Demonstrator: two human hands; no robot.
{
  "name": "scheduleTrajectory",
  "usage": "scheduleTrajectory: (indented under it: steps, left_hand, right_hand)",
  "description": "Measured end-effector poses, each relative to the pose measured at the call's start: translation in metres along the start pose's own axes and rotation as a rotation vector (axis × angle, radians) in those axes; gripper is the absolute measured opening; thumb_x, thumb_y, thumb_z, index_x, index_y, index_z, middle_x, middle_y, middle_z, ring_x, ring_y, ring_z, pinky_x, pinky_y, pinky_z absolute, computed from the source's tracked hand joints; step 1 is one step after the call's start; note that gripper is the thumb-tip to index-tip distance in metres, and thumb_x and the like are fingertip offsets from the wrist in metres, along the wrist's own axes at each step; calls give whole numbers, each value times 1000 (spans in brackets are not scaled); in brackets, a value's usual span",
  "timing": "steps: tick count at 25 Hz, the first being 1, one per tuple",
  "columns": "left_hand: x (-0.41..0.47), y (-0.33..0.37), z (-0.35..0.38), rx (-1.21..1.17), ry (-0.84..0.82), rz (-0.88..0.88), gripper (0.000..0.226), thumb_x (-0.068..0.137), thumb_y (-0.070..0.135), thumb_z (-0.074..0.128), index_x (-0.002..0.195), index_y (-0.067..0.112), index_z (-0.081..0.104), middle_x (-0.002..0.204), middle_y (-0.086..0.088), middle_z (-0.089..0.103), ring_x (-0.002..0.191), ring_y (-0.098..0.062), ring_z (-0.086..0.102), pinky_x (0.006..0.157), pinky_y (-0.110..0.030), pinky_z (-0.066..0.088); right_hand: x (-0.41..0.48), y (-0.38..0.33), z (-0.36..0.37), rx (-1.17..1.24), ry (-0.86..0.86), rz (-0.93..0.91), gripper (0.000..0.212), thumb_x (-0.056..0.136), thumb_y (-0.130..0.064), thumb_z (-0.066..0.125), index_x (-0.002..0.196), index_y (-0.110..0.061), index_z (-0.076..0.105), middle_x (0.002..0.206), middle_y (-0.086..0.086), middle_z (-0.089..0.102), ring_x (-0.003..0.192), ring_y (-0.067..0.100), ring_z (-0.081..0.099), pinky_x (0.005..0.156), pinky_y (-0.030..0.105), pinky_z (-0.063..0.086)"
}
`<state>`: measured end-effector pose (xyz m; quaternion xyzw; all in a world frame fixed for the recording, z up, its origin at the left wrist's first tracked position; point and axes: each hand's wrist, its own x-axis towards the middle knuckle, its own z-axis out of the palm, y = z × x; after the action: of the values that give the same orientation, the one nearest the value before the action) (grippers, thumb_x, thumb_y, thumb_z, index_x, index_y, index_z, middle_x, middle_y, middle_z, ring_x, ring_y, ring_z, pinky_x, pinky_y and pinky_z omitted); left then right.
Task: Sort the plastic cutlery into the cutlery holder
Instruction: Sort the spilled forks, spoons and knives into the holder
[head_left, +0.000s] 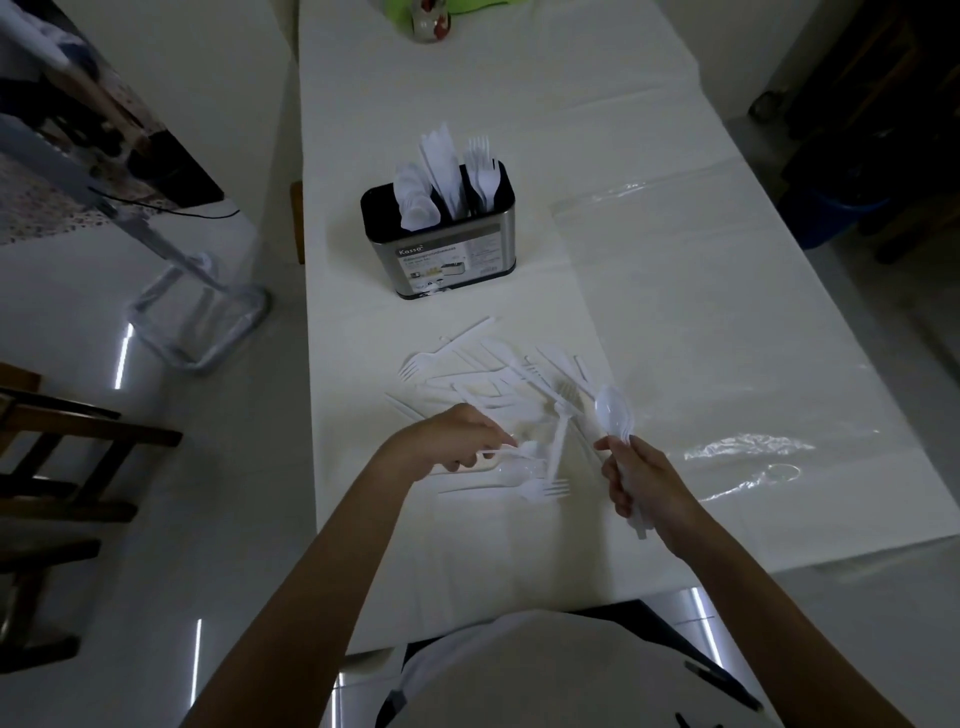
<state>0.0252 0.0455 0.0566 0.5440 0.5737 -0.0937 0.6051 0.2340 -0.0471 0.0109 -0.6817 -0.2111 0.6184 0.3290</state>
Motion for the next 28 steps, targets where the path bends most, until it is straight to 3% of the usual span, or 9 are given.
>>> scheduleTrajectory:
  steps: [4, 8, 11, 16, 20, 23, 28]
  left_hand:
    - [-6, -15, -4, -22, -26, 115, 21, 94, 20, 52, 106, 18, 68, 73, 8, 54, 62, -7, 44, 58, -16, 35]
    - [0, -18, 19, -236, 83, 285, 14, 91, 16, 58, 90, 22, 70, 67, 10, 62, 63, -4, 55, 61, -18, 42]
    - [6, -16, 38, -240, 136, 290, 5, 85, 15, 66, 84, 18, 70, 67, 7, 67, 58, -1, 60, 59, -21, 46]
    - [8, -12, 50, -199, 78, 287, 12, 84, 17, 68, 91, 8, 70, 80, -6, 72, 67, -10, 69, 62, -20, 53]
    - [7, 2, 39, -292, 223, 272, 30, 83, 24, 69, 110, 19, 60, 97, -1, 67, 72, -17, 68, 55, -23, 52]
    - [10, 2, 34, -258, 216, 388, 36, 81, 15, 71, 114, 23, 59, 90, 8, 60, 64, -20, 65, 50, -23, 49]
    - [21, -8, 39, -252, 273, 473, 13, 83, 7, 67, 96, 10, 67, 78, -7, 67, 56, -21, 64, 46, -28, 49]
  right_hand:
    - [-2, -3, 12, -18, -65, 13, 25, 99, -27, 41, 99, -9, 58, 59, 0, 44, 39, 8, 36, 38, 20, 30]
    - [-6, -6, 32, 4, -120, 12, 38, 99, -41, 34, 99, -12, 58, 56, -2, 41, 40, 8, 34, 40, 21, 29]
    - [-11, -4, 37, 20, -148, -32, 33, 97, -39, 42, 85, -10, 52, 56, -2, 41, 44, 9, 35, 42, 23, 31]
    - [-12, -7, 36, -40, -127, -65, 30, 97, -29, 46, 71, -15, 46, 55, 1, 38, 43, 8, 33, 42, 22, 28]
    - [-14, -7, 34, -270, -179, -118, 30, 99, -33, 41, 77, -13, 45, 56, -1, 42, 38, 0, 36, 41, 16, 29]
    - [-16, -4, 36, -402, -244, -138, 31, 98, -36, 41, 81, -11, 46, 58, -1, 45, 39, -2, 39, 41, 13, 31]
    - [-26, -6, 36, -360, -303, -136, 35, 98, -36, 40, 84, -5, 50, 56, -2, 57, 50, 7, 53, 58, 22, 46]
